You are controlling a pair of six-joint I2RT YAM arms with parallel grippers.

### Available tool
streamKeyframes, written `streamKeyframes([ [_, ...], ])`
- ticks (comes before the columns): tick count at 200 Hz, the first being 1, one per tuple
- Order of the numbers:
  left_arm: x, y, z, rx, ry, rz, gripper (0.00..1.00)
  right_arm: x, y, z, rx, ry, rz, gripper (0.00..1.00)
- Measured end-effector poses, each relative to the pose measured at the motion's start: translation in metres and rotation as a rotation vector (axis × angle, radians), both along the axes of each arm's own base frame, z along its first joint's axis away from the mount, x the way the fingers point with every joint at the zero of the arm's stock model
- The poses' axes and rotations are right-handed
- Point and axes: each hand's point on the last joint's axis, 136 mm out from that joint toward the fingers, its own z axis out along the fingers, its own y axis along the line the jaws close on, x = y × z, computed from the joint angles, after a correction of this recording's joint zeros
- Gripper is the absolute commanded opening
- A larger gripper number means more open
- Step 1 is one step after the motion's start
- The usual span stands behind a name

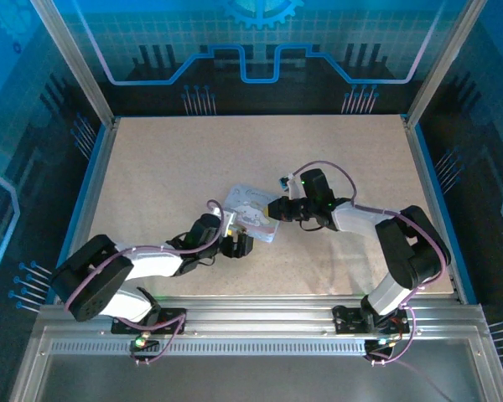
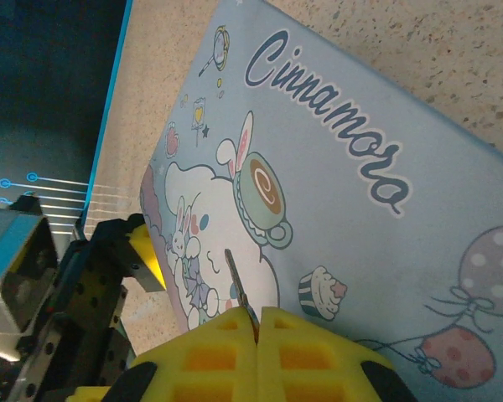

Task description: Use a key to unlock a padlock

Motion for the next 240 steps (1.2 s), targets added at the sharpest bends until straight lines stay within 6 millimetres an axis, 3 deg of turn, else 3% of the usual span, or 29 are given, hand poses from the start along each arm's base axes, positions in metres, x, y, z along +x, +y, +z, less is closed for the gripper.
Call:
streamKeyframes([
  [71, 0.008, -0.002, -0.011, 0.02, -0.029, 0.005, 0.77, 0.0, 0.0, 0.0, -0.002, 0.0, -0.002, 0.01],
  [162, 0.016, -0.001, -0.014, 0.009, -0.042, 0.036, 0.58, 0.0, 0.0, 0.0, -0.008, 0.002, -0.003, 0.0],
  [240, 0.006, -0.02, -0.01, -0.053, -0.015, -0.047, 0.53, 0.0, 0.0, 0.0, -0.008, 0.002, -0.003, 0.0],
])
